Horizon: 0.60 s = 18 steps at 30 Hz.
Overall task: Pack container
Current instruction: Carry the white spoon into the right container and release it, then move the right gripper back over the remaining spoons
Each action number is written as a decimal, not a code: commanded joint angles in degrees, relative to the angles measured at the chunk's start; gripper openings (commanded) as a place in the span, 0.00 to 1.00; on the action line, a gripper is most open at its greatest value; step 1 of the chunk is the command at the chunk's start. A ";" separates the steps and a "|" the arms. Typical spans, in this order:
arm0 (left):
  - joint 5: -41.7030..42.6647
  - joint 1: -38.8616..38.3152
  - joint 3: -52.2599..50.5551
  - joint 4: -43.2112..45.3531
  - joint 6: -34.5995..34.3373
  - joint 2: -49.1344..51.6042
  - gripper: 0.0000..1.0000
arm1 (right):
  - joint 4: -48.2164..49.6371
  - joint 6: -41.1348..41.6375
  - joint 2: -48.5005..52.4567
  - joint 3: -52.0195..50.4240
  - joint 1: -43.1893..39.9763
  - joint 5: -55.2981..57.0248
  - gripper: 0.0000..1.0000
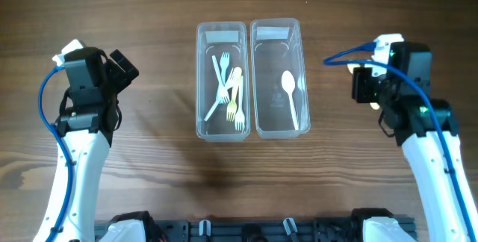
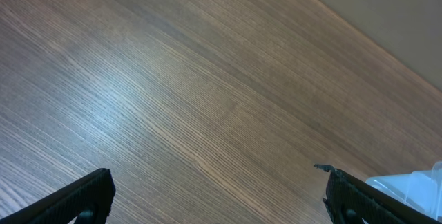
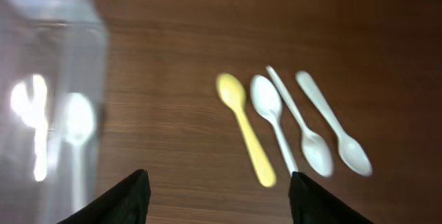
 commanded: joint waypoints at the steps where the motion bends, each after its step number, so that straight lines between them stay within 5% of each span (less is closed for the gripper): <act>1: -0.70 0.26 -0.02 0.11 0.92 -0.44 1.00 | 0.37 -0.09 5.99 1.05 -1.92 2.34 0.68; 18: -0.70 0.26 -0.02 0.11 0.92 -0.44 1.00 | 9.35 -0.11 28.52 1.05 -5.57 -0.26 0.70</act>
